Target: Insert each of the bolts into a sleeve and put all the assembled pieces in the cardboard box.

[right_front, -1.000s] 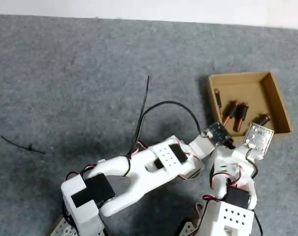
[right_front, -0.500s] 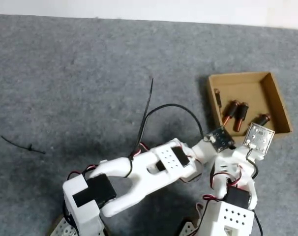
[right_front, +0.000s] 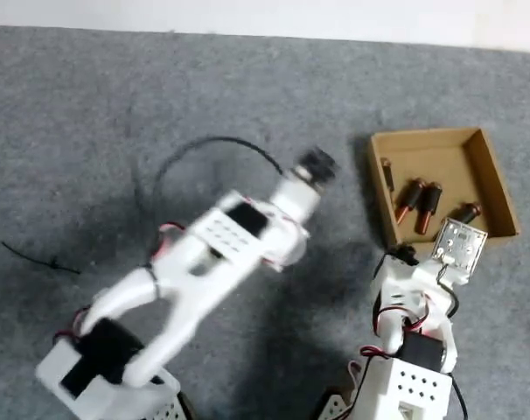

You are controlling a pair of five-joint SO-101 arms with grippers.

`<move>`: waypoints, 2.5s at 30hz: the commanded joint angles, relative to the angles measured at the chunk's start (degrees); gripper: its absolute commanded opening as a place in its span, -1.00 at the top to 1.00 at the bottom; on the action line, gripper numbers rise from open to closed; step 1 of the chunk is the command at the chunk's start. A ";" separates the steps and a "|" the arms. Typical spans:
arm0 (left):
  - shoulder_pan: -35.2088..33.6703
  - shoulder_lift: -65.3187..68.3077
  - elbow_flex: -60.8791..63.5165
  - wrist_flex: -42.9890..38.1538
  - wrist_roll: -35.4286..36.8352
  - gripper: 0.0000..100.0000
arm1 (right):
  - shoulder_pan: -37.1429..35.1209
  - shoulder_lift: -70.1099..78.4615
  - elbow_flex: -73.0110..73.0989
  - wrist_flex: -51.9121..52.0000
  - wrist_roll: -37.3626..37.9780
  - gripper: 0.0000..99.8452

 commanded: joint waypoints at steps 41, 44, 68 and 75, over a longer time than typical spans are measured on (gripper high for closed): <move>-19.74 -0.13 1.19 -3.69 2.20 0.53 | 0.48 -0.75 0.75 -5.32 3.43 0.99; -19.56 5.85 -0.40 -7.47 2.20 0.53 | 0.40 -0.75 0.84 -5.32 3.43 0.99; -20.79 24.84 -19.65 3.34 2.20 0.53 | 0.57 -0.75 0.92 -5.32 3.43 0.99; -20.70 25.01 -19.65 3.25 2.20 0.53 | 0.48 -0.75 0.92 -5.32 3.43 0.99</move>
